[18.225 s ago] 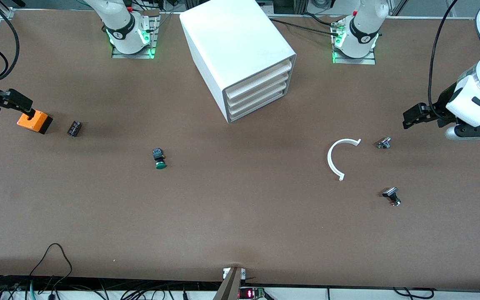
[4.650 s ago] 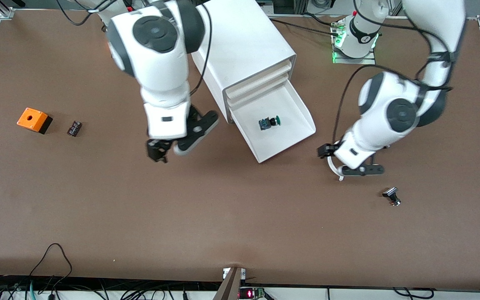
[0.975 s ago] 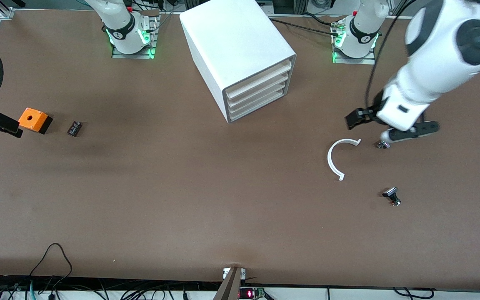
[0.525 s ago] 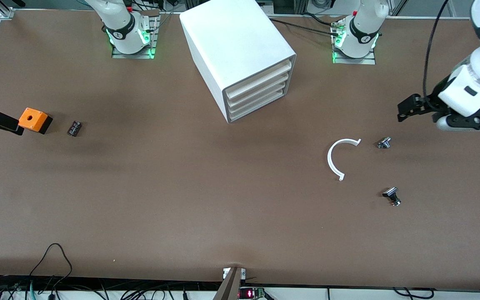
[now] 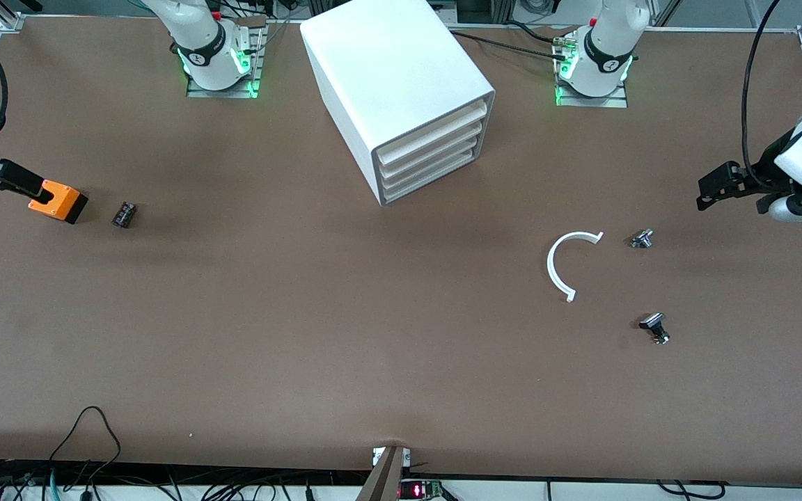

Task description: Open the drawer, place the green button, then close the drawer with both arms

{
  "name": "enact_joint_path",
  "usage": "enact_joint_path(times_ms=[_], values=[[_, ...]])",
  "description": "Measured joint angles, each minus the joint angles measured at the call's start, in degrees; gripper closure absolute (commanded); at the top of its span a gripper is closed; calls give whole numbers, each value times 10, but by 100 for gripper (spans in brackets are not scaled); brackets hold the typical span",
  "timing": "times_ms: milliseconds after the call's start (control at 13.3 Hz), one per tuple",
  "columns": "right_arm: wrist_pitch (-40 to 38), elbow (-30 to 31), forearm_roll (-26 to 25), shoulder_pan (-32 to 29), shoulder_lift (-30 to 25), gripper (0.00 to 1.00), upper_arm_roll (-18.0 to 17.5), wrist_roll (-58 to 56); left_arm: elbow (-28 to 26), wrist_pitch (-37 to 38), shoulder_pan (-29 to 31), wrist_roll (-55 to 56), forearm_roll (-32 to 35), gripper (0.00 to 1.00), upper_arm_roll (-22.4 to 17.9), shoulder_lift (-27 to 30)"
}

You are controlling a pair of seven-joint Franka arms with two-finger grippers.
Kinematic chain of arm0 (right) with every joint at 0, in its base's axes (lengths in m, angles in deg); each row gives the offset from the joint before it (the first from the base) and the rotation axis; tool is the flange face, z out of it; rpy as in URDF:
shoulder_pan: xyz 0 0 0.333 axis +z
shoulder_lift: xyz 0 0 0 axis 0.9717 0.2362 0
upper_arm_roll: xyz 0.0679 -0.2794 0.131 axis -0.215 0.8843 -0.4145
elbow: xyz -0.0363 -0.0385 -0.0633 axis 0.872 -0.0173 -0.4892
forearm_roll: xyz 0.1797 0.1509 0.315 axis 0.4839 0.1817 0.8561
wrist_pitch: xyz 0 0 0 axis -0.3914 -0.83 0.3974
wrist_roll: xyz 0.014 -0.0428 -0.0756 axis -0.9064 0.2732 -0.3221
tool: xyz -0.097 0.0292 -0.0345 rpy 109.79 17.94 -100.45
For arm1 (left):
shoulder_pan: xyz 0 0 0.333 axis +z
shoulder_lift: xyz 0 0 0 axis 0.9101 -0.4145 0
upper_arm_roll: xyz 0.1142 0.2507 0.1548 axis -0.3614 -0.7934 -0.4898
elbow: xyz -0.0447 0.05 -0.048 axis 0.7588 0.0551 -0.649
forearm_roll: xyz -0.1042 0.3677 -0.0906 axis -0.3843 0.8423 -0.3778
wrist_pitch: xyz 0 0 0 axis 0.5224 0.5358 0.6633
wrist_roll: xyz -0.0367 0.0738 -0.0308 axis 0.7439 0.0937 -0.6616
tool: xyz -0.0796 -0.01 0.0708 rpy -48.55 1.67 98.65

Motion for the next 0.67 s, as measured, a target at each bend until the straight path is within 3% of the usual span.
enact_joint_path(times_ms=[675], values=[[-5,9,0,0,-7,0,-3,-3,2,0,1,0,0,0,-2,-6]])
